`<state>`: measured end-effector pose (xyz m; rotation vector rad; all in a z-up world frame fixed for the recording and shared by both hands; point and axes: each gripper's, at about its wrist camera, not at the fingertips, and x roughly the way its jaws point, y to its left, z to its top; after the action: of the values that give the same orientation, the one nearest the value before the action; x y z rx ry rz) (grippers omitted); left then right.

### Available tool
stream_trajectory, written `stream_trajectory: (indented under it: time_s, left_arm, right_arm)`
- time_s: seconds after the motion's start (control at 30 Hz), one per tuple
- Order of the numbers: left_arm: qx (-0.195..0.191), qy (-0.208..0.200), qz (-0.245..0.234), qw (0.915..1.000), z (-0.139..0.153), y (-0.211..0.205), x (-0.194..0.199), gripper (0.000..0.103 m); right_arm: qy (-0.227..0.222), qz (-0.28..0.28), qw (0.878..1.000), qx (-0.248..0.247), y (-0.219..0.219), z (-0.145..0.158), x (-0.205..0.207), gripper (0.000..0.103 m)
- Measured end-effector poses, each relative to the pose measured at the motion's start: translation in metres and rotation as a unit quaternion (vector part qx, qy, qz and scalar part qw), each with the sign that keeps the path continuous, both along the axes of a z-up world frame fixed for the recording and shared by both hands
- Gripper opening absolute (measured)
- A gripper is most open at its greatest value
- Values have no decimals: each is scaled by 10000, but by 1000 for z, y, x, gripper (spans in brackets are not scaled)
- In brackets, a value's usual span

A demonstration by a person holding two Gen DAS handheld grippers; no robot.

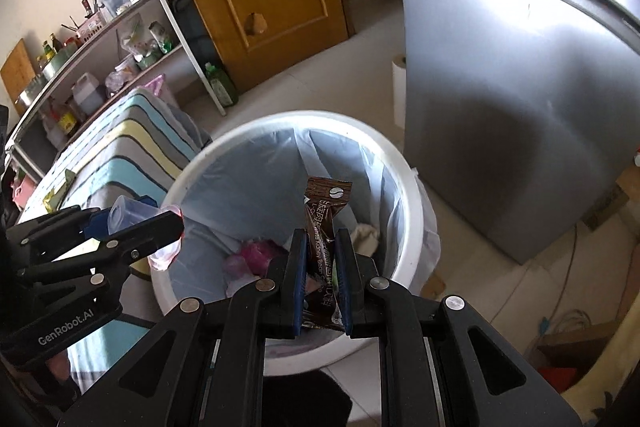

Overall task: Collect trash
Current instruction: 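Open both tools to drop the cup and wrapper into the bin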

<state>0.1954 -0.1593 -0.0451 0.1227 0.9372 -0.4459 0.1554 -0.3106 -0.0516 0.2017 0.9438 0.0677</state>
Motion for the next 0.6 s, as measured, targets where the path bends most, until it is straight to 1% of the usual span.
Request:
stream_trajectory:
  time_s: [0.17,0.23,0.27,0.37,0.47,0.5,0.6]
  left_arm:
    - [28,40,42,10000,-2,0,3,36]
    - [17,89,78,9999,-4,1,4,46]
    - [23,91,107,9999,-4,1,4,55]
    - [-23,79,117,9999,-2,5,3,56]
    - [-52,78,109,9999,-1,9,3,57]
    - [-68,81,115,9999,-1,10,3,59]
    - [-78,41,156,9998,2,14,1,61]
  right_arm:
    - [69,-21,10000,4,-1,-6,4,15]
    - [59,-17,10000,22,0,-6,3,15]
    - [59,-26,10000,24,0,-6,3,15]
    - [64,-65,10000,13,1,-5,3,16]
    - [69,-79,9999,-13,2,-5,2,19]
    - [64,-72,10000,0,3,-5,3,22]
    - [18,-87,10000,8,4,-3,2,37]
